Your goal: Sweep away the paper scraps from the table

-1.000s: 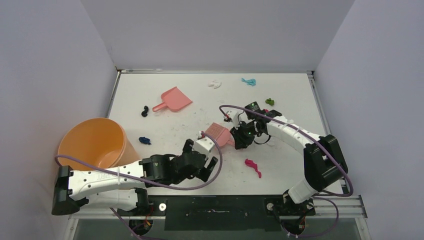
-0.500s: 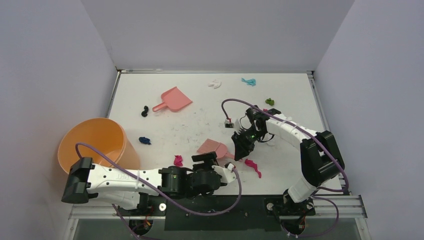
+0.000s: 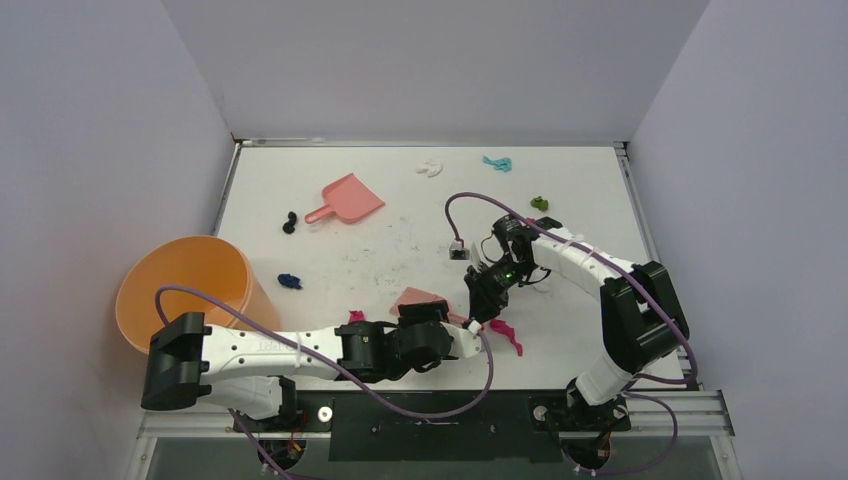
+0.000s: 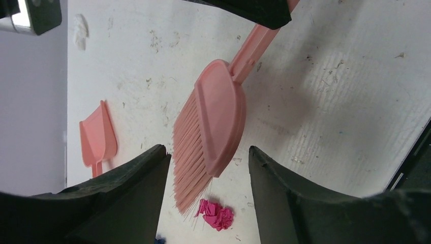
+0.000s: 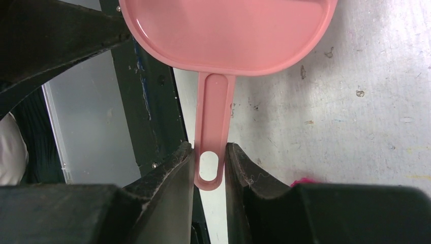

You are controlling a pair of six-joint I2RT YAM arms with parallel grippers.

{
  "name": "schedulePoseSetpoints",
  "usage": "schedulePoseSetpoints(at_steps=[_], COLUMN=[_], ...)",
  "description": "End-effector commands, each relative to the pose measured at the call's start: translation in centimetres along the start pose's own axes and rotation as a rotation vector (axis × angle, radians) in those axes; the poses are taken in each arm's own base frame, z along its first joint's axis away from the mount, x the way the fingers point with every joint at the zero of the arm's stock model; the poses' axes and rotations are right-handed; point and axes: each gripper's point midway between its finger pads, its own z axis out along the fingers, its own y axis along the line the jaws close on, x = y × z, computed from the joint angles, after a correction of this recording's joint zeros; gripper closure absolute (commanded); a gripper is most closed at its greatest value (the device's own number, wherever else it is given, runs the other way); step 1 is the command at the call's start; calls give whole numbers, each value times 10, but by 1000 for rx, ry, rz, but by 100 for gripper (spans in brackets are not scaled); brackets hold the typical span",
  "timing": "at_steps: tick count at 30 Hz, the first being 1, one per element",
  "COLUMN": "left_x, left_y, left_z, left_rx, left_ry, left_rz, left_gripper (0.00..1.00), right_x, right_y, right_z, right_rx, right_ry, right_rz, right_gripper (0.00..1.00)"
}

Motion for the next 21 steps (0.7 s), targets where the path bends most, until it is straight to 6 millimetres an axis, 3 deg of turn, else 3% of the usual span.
schedulePoseSetpoints(at_steps=[1, 9, 14, 18, 21], left_x=[-14, -5, -4, -3, -3], left_y=[0, -6, -7, -19, -25], left_z=[6, 17, 21, 19, 13], left_rx=[44, 86, 56, 86, 99], left_ry=[-36, -15, -33, -50, -61], left_rz=[-22, -26, -88, -157, -194], left_gripper=[46, 82, 96, 100, 100], right_x=[-14, -17, -19, -23, -27], right_y=[14, 18, 18, 20, 20], right_z=[-5, -7, -6, -8, -14], right_rx=[-41, -49, -58, -69, -67], right_ry=[-62, -72, -75, -79, -65], right_rz=[-77, -80, -76, -75, -98], right_gripper=[95, 95, 95, 95, 76])
